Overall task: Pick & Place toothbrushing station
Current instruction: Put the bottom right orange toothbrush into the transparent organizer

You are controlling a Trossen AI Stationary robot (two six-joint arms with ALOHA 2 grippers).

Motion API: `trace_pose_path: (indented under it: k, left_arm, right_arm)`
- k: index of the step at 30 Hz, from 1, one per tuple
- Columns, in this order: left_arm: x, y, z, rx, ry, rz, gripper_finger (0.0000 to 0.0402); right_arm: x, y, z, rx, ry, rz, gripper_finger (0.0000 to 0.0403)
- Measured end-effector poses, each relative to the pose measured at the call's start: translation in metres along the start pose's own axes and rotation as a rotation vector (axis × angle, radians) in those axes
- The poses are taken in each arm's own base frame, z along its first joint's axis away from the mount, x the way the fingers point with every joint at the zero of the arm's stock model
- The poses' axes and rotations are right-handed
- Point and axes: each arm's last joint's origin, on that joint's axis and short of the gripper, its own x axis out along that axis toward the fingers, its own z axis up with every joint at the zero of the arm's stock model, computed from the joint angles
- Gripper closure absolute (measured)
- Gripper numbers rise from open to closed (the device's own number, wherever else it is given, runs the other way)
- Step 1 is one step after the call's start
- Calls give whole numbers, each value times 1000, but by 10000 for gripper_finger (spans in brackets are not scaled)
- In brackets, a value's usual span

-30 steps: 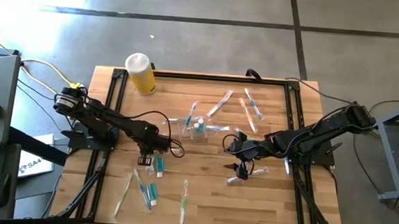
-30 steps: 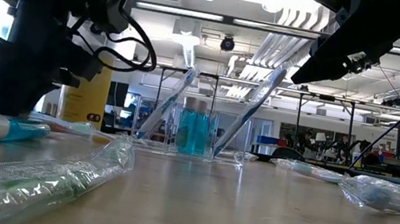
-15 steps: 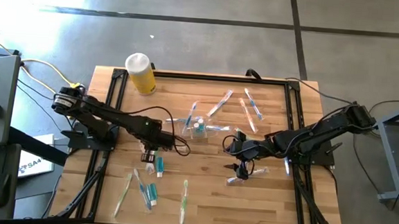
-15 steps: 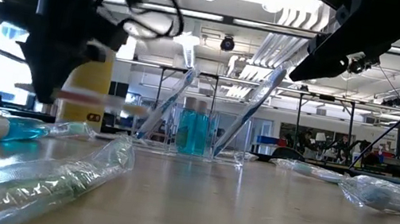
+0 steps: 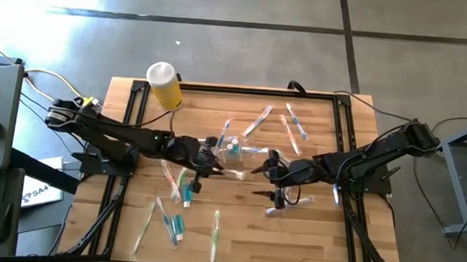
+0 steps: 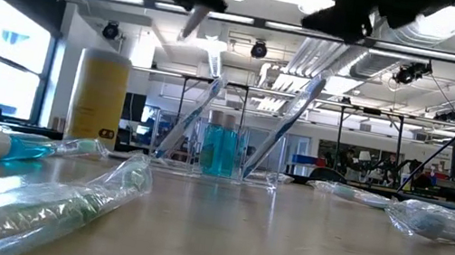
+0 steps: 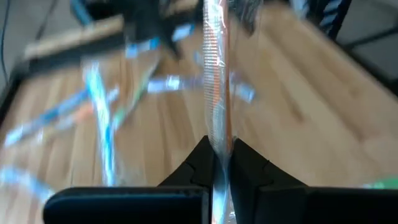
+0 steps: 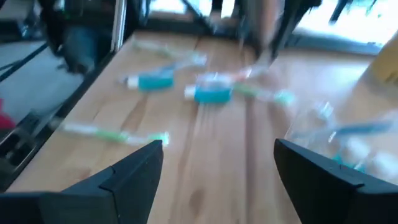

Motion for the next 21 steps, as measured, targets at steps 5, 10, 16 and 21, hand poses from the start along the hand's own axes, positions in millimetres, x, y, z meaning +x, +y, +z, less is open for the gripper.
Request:
trace_pose_path:
  k: [5, 10, 16, 21]
  left_arm:
    - [14, -1, 3, 43, -192, -7, 386]
    - [31, -3, -1, 57, -270, -1, 386]
    - [44, -3, -5, 60, -298, 15, 386]
    - [50, -3, -5, 56, -319, 51, 386]
  right_arm:
    - [-1, -2, 11, -57, -112, -84, 105]
    - [-2, -2, 21, -96, -213, -93, 105]
    - [-4, -2, 27, -103, -281, -47, 105]
    - [-3, -6, 30, -97, -312, -47, 105]
